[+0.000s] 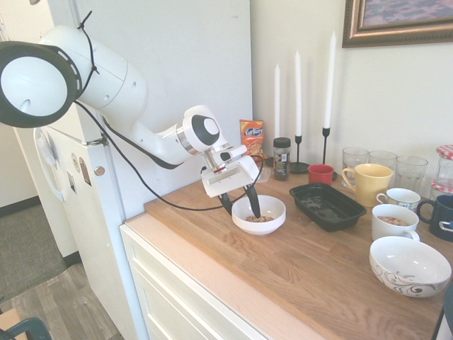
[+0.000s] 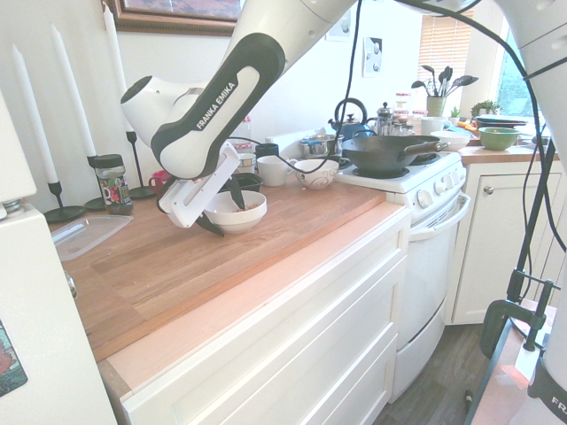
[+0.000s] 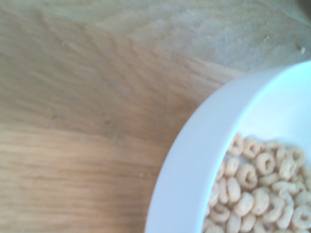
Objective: Put the cereal into the box
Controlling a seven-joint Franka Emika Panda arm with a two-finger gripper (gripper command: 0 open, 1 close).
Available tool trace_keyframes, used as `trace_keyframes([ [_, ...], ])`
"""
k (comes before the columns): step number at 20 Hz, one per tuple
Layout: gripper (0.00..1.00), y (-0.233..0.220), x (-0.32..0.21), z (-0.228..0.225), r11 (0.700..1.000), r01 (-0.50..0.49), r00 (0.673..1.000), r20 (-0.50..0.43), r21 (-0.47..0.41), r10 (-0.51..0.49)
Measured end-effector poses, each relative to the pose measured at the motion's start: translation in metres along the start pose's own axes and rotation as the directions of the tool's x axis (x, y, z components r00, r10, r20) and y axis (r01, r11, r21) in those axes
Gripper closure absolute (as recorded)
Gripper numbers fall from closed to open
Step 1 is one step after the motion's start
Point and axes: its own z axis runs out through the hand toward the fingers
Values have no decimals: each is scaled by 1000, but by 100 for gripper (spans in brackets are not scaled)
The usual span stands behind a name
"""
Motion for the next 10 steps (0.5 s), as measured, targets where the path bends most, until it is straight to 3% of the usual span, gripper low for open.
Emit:
trace_keyframes([
  [10,100,-1,2,2,1000,-5,1000,-20,10,5],
])
